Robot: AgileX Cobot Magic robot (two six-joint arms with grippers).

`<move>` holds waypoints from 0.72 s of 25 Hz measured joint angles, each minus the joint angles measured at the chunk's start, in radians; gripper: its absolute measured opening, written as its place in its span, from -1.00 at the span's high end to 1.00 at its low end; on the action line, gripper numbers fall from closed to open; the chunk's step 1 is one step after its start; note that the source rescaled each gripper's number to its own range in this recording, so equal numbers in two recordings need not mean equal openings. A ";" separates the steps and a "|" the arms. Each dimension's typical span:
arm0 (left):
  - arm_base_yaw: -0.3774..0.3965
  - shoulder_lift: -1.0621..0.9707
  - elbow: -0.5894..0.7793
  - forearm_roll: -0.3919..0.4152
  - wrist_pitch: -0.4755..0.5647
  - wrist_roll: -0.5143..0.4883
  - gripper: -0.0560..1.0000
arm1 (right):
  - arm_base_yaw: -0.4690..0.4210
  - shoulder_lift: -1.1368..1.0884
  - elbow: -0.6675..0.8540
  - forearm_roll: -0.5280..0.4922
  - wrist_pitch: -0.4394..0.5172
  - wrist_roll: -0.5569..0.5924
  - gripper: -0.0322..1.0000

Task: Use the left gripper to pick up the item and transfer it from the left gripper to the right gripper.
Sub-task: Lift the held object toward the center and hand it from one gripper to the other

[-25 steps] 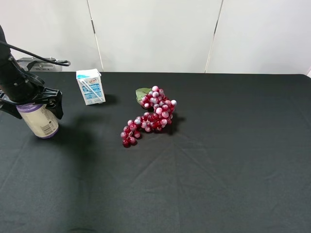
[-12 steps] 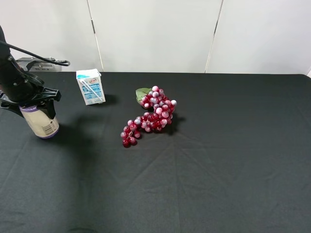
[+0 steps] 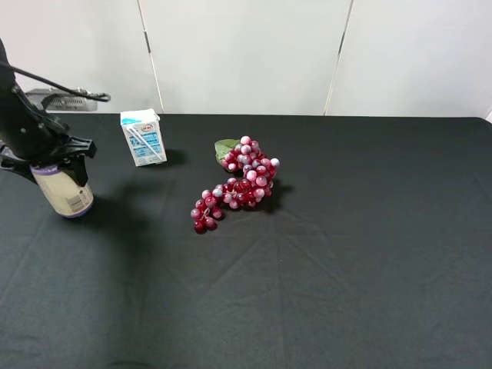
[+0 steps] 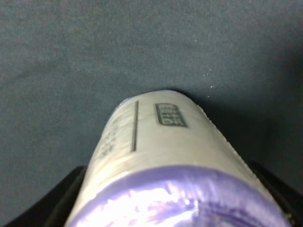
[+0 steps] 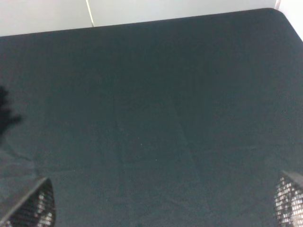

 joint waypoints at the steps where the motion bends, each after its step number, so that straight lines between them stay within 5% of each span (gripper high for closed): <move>1: 0.000 -0.017 -0.008 0.000 0.017 0.000 0.87 | 0.000 0.000 0.000 0.000 0.000 0.000 -1.00; 18: 0.000 -0.340 -0.038 -0.055 0.265 -0.008 0.87 | 0.000 0.000 0.000 0.000 0.001 0.000 -1.00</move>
